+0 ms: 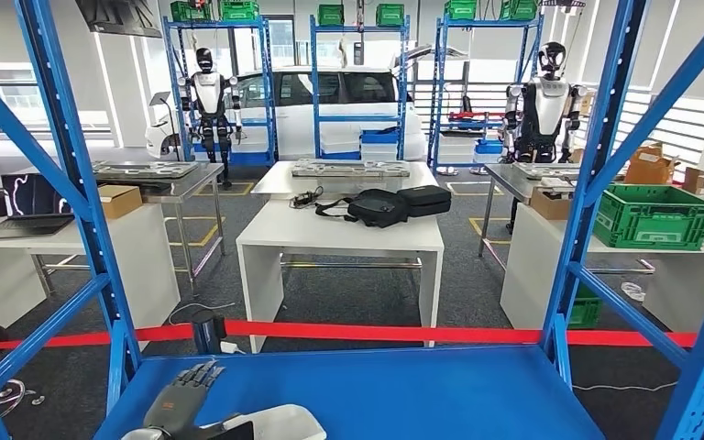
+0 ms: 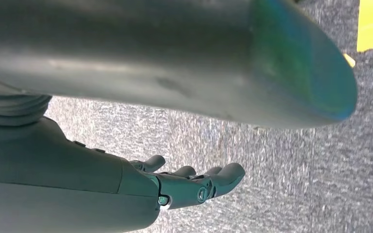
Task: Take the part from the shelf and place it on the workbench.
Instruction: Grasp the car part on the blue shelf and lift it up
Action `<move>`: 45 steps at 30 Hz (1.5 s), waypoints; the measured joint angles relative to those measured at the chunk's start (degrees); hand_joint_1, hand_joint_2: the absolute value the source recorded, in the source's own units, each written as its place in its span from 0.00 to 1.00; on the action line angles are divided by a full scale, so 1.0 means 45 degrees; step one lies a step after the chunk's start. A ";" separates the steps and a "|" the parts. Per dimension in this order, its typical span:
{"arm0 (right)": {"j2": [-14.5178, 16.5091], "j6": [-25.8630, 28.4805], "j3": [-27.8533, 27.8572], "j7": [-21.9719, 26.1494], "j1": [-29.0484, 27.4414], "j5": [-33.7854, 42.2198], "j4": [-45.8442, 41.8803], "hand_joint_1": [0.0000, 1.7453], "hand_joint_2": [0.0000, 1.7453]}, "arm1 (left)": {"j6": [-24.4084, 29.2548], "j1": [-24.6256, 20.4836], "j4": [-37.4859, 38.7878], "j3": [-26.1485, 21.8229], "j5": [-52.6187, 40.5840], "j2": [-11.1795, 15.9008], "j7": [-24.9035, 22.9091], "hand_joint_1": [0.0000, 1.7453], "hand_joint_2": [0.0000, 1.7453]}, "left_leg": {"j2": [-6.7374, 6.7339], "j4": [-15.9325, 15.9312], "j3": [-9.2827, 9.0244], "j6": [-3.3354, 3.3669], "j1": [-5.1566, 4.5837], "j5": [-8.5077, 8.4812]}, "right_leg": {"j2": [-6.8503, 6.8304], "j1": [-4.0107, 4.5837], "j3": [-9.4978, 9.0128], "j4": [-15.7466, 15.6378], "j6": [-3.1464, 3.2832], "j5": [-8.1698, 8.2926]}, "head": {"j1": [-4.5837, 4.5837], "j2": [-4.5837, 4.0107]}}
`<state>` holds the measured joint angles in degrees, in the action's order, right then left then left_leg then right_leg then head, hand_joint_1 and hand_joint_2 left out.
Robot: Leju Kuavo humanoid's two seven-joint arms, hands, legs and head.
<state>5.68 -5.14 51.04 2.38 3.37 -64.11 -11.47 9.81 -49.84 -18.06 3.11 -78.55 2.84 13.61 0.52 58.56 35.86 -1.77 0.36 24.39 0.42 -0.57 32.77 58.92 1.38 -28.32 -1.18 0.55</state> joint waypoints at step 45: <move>0.0010 0.0000 0.0205 0.0155 0.0028 -0.0457 0.0000 0.00 0.00 | 0.2499 0.2374 -0.0875 0.1232 0.1097 -0.1379 0.1853 0.00 0.00 | 0.0010 -0.0020 -0.0032 0.0171 -0.0035 0.0042 | -0.0023 -0.0023 -0.0083 -0.0152 -0.0340 0.0011 | -0.0018 -0.0001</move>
<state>5.73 -5.14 51.96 3.08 3.49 -66.16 -11.47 21.06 -39.16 -22.00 8.65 -73.61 -3.37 21.94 0.57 58.47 35.71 -0.99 0.20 24.58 0.32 -0.67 32.40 58.23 -0.15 -28.27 -1.26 0.55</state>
